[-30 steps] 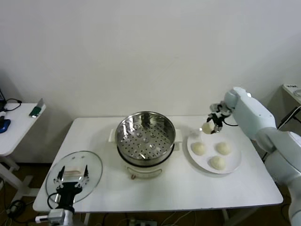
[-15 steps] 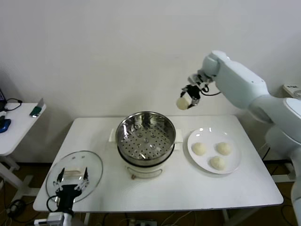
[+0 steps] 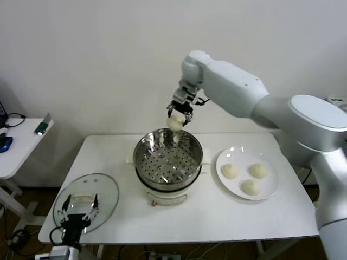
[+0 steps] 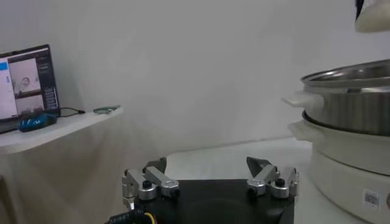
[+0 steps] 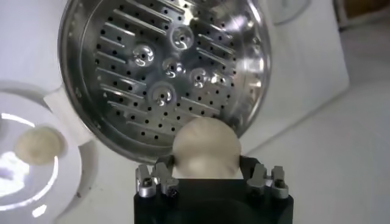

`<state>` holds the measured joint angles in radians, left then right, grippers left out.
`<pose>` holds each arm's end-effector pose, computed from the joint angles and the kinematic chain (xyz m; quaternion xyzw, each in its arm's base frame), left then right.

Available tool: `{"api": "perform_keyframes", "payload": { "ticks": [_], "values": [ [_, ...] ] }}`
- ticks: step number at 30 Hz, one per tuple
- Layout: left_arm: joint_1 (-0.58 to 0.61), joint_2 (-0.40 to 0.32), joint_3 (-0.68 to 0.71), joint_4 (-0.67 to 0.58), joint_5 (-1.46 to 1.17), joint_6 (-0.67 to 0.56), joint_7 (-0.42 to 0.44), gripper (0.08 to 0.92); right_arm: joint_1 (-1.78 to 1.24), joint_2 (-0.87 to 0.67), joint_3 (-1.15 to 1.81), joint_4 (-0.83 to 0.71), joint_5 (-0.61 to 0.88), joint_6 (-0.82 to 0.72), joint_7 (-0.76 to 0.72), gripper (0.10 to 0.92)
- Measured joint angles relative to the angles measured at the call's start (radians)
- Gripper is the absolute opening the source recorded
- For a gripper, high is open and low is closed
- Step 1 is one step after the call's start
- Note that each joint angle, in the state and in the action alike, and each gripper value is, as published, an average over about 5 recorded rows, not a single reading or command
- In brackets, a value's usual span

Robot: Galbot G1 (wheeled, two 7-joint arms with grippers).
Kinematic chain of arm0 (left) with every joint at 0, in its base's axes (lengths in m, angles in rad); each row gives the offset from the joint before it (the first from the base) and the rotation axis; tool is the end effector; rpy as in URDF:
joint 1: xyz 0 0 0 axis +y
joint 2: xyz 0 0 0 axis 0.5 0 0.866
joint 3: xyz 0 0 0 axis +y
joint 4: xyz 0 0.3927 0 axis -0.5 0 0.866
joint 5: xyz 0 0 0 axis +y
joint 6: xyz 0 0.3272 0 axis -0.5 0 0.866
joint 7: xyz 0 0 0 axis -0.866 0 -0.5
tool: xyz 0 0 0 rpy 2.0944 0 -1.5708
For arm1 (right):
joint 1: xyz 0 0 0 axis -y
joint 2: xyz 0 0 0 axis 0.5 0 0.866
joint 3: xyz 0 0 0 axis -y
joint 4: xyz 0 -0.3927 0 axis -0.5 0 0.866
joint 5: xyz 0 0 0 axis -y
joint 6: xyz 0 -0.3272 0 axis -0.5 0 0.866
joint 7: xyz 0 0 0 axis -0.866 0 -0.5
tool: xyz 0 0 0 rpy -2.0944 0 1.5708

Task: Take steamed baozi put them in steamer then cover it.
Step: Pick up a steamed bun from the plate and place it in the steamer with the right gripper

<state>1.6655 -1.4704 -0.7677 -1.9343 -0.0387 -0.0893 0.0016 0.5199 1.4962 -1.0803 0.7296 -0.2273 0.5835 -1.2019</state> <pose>0.0867 0.1012 -0.3900 0.0815 -0.9902 -0.0859 0.0742 0.6511 0.1699 -0.0096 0.6139 -0.1640 0.7711 0.0407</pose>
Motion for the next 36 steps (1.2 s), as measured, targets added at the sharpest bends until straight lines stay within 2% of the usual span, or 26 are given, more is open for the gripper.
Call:
{"api": "perform_keyframes", "payload": {
  "ticks": [9, 16, 22, 28, 36],
  "values": [
    [0.002, 0.011, -0.008, 0.009, -0.013, 0.000, 0.000, 0.823, -0.084, 0.060, 0.021, -0.001, -0.258, 0.122, 0.078, 0.704],
    [-0.004, 0.017, -0.004, 0.016, -0.013, 0.004, 0.000, 0.823, -0.142, 0.074, 0.029, -0.004, -0.380, 0.171, 0.114, 0.705],
    [-0.009, 0.023, 0.000, 0.023, -0.009, 0.009, 0.000, 0.823, -0.169, 0.092, 0.033, -0.012, -0.437, 0.190, 0.137, 0.721],
    [-0.013, 0.027, 0.005, 0.025, -0.001, 0.011, -0.001, 0.823, -0.176, 0.094, 0.043, -0.007, -0.466, 0.201, 0.142, 0.814],
    [0.000, 0.020, 0.012, 0.018, 0.015, 0.012, -0.004, 0.823, -0.157, 0.075, 0.062, 0.020, -0.456, 0.213, 0.127, 0.823]
  ]
}}
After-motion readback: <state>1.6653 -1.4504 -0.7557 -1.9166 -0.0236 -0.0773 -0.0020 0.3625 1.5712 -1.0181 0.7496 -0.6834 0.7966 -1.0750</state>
